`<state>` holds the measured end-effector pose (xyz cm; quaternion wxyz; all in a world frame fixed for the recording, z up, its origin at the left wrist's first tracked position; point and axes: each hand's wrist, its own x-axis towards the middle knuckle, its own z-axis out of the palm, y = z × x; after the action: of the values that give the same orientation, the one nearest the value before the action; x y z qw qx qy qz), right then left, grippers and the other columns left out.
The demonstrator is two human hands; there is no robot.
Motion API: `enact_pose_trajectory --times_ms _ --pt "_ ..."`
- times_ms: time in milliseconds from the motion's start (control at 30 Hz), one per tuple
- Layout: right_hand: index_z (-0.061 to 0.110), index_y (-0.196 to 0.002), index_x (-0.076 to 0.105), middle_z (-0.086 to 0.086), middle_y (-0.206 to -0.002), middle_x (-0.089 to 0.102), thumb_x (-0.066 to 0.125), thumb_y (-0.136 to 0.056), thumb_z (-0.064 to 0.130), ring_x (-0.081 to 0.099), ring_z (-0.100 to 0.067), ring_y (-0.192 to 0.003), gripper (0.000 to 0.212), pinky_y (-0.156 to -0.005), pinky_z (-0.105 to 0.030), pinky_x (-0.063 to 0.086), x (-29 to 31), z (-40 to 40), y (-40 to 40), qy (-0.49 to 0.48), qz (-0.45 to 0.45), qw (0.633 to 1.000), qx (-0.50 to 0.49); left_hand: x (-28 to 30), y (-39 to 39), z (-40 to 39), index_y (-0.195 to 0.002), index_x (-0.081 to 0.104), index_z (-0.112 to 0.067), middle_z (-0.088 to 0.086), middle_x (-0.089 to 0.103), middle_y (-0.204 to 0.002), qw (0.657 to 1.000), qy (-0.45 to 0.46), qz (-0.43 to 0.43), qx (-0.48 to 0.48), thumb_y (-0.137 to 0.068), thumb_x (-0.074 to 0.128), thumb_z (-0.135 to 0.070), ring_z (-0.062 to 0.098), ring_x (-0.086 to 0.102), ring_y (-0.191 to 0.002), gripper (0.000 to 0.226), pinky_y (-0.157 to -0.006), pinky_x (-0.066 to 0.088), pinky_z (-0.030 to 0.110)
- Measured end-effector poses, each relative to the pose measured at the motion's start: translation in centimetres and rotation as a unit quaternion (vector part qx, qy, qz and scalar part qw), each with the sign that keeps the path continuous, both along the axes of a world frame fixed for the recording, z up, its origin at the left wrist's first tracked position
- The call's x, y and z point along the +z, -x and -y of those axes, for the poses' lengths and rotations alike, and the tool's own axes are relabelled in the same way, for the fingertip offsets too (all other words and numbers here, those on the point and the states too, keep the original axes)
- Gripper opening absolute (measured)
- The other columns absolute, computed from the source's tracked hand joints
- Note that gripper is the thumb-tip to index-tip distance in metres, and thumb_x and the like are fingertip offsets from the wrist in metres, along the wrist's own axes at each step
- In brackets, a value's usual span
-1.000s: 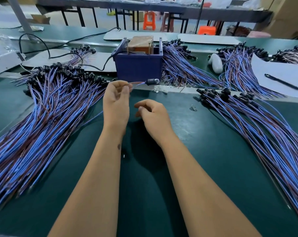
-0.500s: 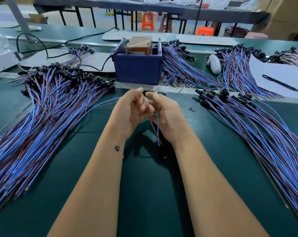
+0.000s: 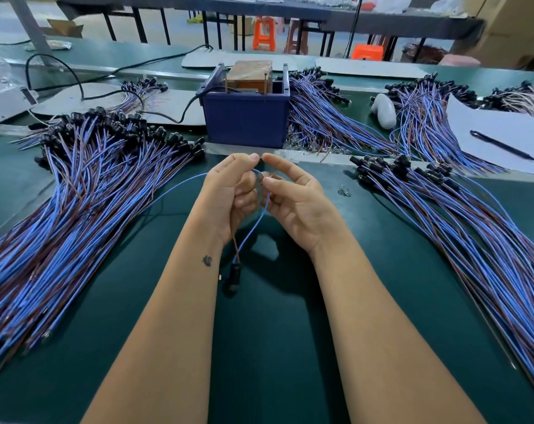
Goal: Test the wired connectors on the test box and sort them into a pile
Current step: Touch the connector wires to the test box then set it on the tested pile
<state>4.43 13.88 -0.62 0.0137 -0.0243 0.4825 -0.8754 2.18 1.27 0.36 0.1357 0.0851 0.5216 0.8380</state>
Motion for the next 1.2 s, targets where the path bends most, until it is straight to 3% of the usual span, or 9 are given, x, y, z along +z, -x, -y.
enact_pose_trajectory --times_ms 233,367,433,500,700,833,967,1100,1200 --pt "0.014 -0.121 0.058 -0.005 -0.082 0.06 0.05 -0.09 -0.011 0.053 -0.012 -0.061 0.04 -0.061 -0.022 0.05 0.0 -1.0 0.4 0.088 0.014 0.995 -0.05 -1.0 1.1 1.0 -0.098 0.055 -0.027 -0.007 0.045 -0.072 0.973 0.121 -0.024 0.196 -0.09 0.07 -0.023 0.004 0.032 -0.041 0.017 -0.044 0.032 0.019" --pt "0.003 -0.108 0.062 -0.002 -0.079 0.054 0.041 -0.095 -0.009 0.049 -0.012 -0.058 0.028 -0.06 -0.021 0.048 0.1 -2.1 0.8 0.179 0.025 0.977 -0.113 -1.6 1.5 1.7 -0.123 0.053 -0.033 -0.011 0.05 -0.077 0.93 0.284 -0.065 0.223 -0.099 0.055 -0.038 0.003 0.047 -0.058 0.025 -0.061 0.048 0.028" --pt "0.0 -0.103 0.065 -0.004 -0.08 0.055 0.037 -0.095 -0.01 0.047 -0.012 -0.055 0.031 -0.056 -0.02 0.047 0.2 -2.6 0.7 0.204 0.029 0.972 -0.115 -1.6 1.4 1.7 -0.115 0.057 -0.029 -0.012 0.056 -0.073 0.91 0.336 -0.088 0.226 -0.104 0.042 -0.038 0.004 0.05 -0.064 0.021 -0.068 0.048 0.034" --pt "0.0 -0.098 0.066 -0.003 -0.074 0.053 0.035 -0.095 -0.008 0.044 -0.01 -0.051 0.032 -0.047 -0.018 0.04 0.3 -2.8 0.7 0.193 0.046 0.973 -0.117 -1.6 1.2 1.5 -0.105 0.061 -0.026 -0.011 0.055 -0.067 0.904 0.352 -0.103 0.221 -0.106 0.035 -0.035 0.007 0.047 -0.059 0.028 -0.061 0.045 0.032" --pt "0.013 -0.093 0.07 0.006 -0.06 0.04 0.048 -0.1 0.021 0.026 -0.006 -0.042 0.024 -0.039 -0.017 0.016 0.1 -2.7 0.7 0.029 0.078 0.989 -0.12 -1.7 1.6 1.5 -0.093 0.058 -0.027 -0.007 0.056 -0.079 0.912 0.324 -0.069 0.242 -0.106 0.032 -0.021 0.012 0.048 -0.063 0.03 -0.058 0.044 0.027" --pt "0.018 -0.095 0.068 0.007 -0.053 0.031 0.048 -0.101 0.028 0.023 -0.007 -0.041 0.023 -0.039 -0.019 0.016 0.0 -2.4 0.4 0.019 0.033 0.992 -0.122 -1.9 1.8 1.8 -0.096 0.056 -0.034 -0.009 0.047 -0.07 0.908 0.306 -0.072 0.278 -0.105 0.031 -0.023 0.008 0.038 -0.054 0.029 -0.054 0.037 0.029" --pt "0.012 -0.085 0.064 0.006 -0.055 0.046 0.045 -0.1 0.016 0.035 -0.007 -0.043 0.024 -0.04 -0.017 0.028 0.0 -2.5 0.4 0.059 0.036 0.99 -0.124 -1.9 1.7 2.0 -0.085 0.059 -0.03 -0.012 0.04 -0.055 0.908 0.295 -0.064 0.291 -0.103 0.036 -0.025 0.006 0.034 -0.045 0.03 -0.05 0.036 0.028" --pt "0.014 -0.088 0.062 0.007 -0.052 0.038 0.041 -0.1 0.018 0.024 -0.006 -0.039 0.024 -0.037 -0.018 0.016 0.0 -2.7 0.5 0.072 0.056 0.988 -0.123 -1.5 2.1 2.2 -0.077 0.059 -0.021 -0.008 0.039 -0.057 0.932 0.207 0.034 0.294 -0.093 0.039 -0.015 0.01 0.029 -0.046 0.026 -0.038 0.028 0.018" --pt "0.017 -0.092 0.066 0.007 -0.051 0.03 0.046 -0.101 0.025 0.02 -0.006 -0.04 0.023 -0.038 -0.018 0.013 0.0 -2.5 0.5 0.027 0.048 0.987 -0.149 -1.6 1.9 2.2 -0.078 0.058 -0.023 -0.011 0.036 -0.053 0.936 0.2 0.011 0.291 -0.101 0.04 -0.027 0.006 0.027 -0.04 0.029 -0.039 0.024 0.018"
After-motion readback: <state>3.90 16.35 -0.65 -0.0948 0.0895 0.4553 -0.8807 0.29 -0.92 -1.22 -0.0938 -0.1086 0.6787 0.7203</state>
